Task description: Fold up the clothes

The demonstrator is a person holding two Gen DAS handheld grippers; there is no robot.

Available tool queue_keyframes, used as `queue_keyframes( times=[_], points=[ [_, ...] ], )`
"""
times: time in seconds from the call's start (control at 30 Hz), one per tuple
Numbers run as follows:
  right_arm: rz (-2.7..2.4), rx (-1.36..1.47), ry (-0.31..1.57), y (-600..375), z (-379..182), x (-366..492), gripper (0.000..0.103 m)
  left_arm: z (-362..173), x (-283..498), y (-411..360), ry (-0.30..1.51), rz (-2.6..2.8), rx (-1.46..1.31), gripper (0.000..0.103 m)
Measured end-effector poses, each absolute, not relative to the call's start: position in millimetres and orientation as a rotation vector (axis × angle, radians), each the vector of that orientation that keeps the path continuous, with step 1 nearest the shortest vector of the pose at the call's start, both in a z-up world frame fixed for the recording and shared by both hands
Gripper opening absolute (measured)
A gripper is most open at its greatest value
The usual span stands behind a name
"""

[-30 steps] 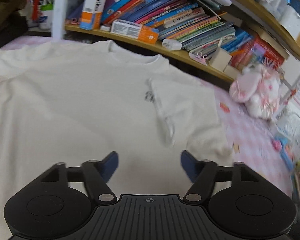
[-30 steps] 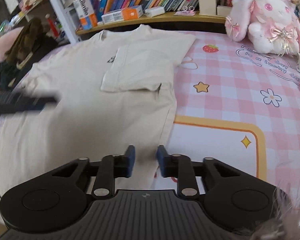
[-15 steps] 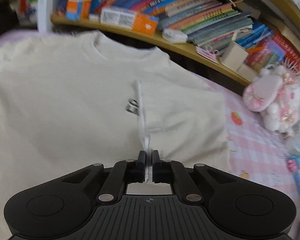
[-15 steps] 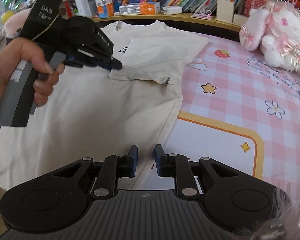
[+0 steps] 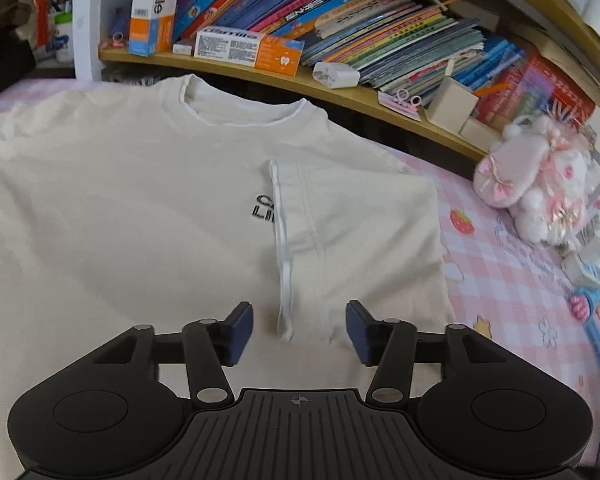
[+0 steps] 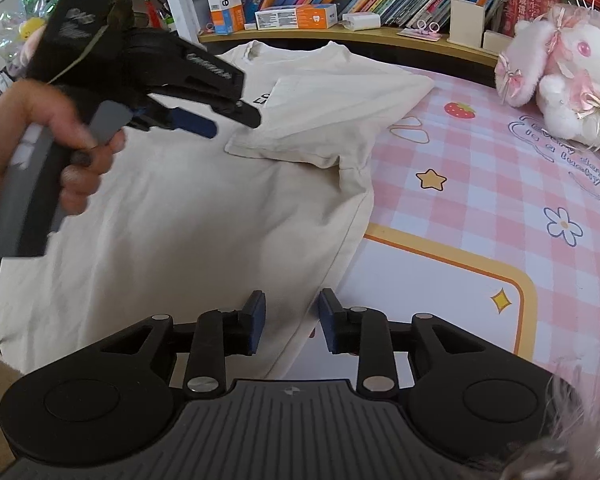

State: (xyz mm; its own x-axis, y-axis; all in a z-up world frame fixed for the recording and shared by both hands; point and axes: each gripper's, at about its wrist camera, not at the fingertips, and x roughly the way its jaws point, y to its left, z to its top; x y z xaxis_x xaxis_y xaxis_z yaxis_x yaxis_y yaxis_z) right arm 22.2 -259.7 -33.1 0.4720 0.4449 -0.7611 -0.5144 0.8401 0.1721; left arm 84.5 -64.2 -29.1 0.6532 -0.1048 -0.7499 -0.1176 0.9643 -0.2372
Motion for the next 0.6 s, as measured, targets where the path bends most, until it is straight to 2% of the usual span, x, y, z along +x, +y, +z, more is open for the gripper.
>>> queue_keyframes(
  times=[0.07, 0.13, 0.3, 0.37, 0.6],
  points=[
    [0.572, -0.072, 0.908, -261.7, -32.7, 23.9, 0.028, -25.6, 66.8, -65.0, 0.853, 0.006, -0.246, 0.065],
    [0.523, -0.029, 0.905, -269.2, -30.8, 32.3, 0.029, -23.6, 47.5, -65.9, 0.847, 0.002, -0.205, 0.068],
    [0.44, 0.068, 0.875, -282.9, -24.4, 70.6, 0.03, -24.7, -0.5, -68.1, 0.882, 0.002, -0.092, 0.07],
    [0.436, 0.092, 0.891, -279.9, -26.1, 82.7, 0.03, -26.3, -17.0, -69.8, 0.894, 0.008, -0.064, 0.076],
    [0.422, 0.179, 0.946, -269.2, -31.9, 124.9, 0.03, -36.9, -50.4, -76.2, 0.941, 0.023, -0.003, 0.077]
  ],
)
